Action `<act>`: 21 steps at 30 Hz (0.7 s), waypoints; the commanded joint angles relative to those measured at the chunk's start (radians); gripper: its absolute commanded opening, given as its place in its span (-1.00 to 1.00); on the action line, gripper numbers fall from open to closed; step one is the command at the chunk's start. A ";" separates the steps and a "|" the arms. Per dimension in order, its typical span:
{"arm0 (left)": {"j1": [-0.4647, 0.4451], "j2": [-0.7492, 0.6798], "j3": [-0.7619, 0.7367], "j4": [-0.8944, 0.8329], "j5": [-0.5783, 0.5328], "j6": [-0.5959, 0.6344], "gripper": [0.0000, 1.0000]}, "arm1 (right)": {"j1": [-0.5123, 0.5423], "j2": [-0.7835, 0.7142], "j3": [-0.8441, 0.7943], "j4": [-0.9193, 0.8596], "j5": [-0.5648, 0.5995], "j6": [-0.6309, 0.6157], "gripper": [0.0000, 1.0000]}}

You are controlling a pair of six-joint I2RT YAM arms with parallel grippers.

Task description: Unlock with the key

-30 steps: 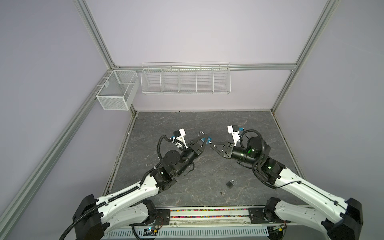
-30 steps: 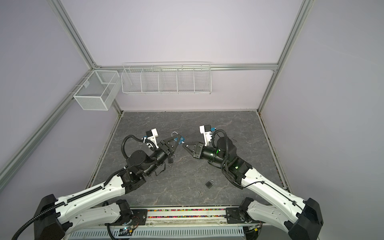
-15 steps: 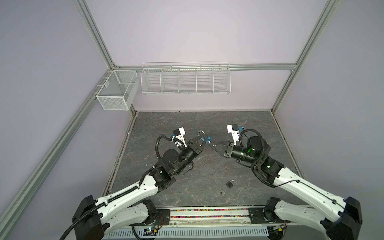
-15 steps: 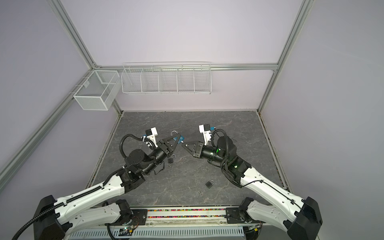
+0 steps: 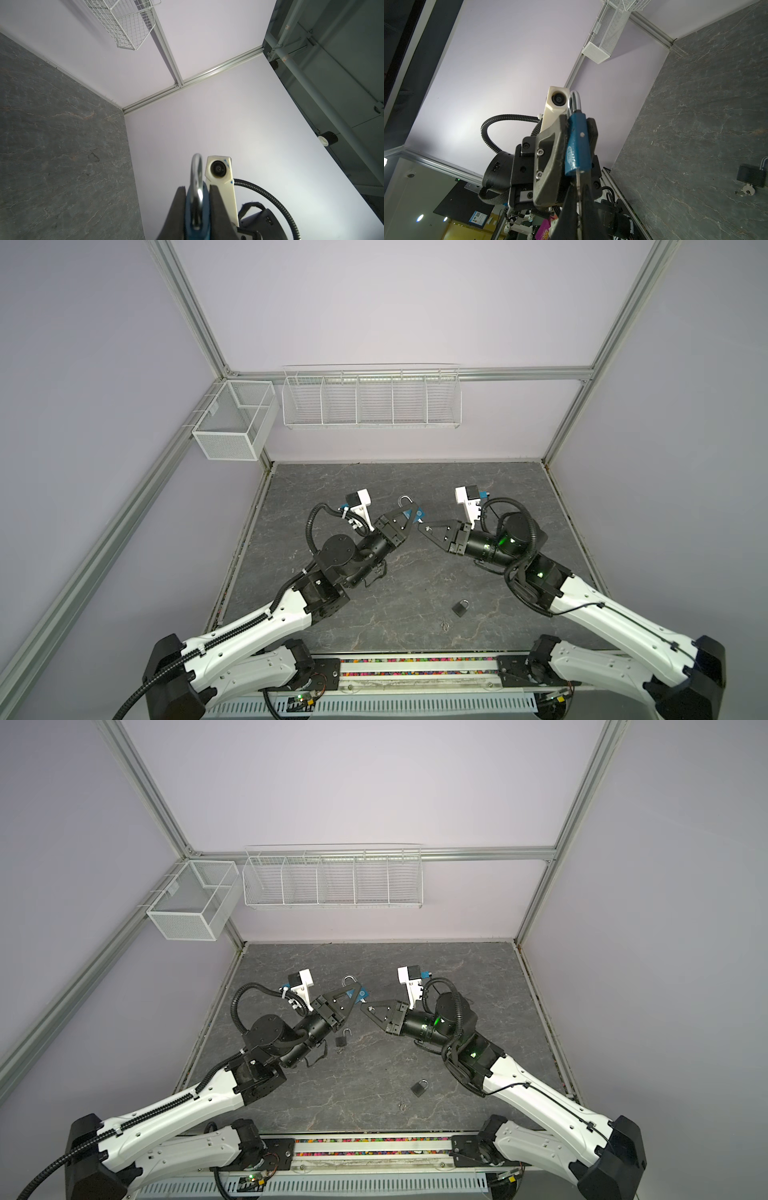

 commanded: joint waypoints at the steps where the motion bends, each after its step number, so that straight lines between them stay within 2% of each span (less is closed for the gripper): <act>1: -0.069 0.008 -0.011 -0.163 0.087 0.046 -1.00 | -0.002 0.005 0.080 0.165 0.106 -0.016 -0.88; 4: -0.096 0.004 -0.001 -0.171 0.052 0.046 -1.00 | 0.030 0.054 0.134 0.106 0.088 -0.066 -0.88; 7: -0.097 -0.011 0.009 -0.181 0.038 0.084 -1.00 | 0.028 0.047 0.119 0.113 0.108 -0.068 -0.88; 9: -0.097 -0.031 0.002 -0.205 -0.037 0.076 -1.00 | 0.031 0.034 0.120 0.088 0.107 -0.091 -0.88; 11: -0.095 -0.050 -0.030 -0.131 -0.116 0.085 -1.00 | 0.031 0.029 0.111 0.044 0.107 -0.104 -0.88; 14: -0.077 -0.062 -0.008 -0.095 -0.183 0.129 -1.00 | 0.031 0.017 0.072 0.007 0.108 -0.104 -0.67; 17: -0.048 -0.050 0.020 -0.075 -0.197 0.145 -1.00 | 0.032 -0.003 0.044 -0.050 0.110 -0.116 -0.23; 21: -0.026 -0.034 0.012 0.015 -0.195 0.143 -1.00 | 0.021 -0.013 0.010 -0.083 0.102 -0.111 -0.03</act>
